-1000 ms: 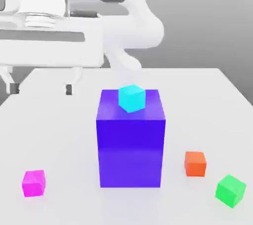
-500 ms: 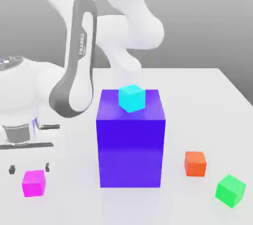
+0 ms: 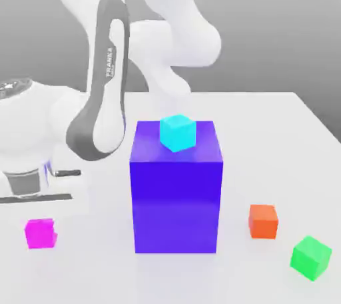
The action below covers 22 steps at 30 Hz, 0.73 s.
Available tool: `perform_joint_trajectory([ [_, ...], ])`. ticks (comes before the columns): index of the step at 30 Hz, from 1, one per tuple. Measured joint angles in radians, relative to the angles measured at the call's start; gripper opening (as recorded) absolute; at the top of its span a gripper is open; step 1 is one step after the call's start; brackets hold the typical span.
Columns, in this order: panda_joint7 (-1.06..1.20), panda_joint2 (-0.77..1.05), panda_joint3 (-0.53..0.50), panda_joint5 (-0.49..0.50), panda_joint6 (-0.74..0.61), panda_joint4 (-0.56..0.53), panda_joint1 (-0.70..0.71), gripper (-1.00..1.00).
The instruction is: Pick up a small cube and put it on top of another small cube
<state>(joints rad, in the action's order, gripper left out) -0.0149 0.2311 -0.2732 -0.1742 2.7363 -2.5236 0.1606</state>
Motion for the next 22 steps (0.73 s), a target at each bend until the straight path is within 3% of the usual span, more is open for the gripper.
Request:
perform_joint_trajectory([
  [14, -0.29, -0.083, 0.31, 0.159, -0.099, 0.027, -0.429, -1.0],
  [18, -0.39, 0.029, 0.377, 0.233, -0.039, 0.082, -0.567, -1.0],
  [19, -0.407, 0.066, 0.38, 0.25, -0.014, 0.095, -0.591, 1.0],
  [22, -0.407, 0.066, 0.38, 0.25, -0.014, 0.095, -0.591, 1.0],
])
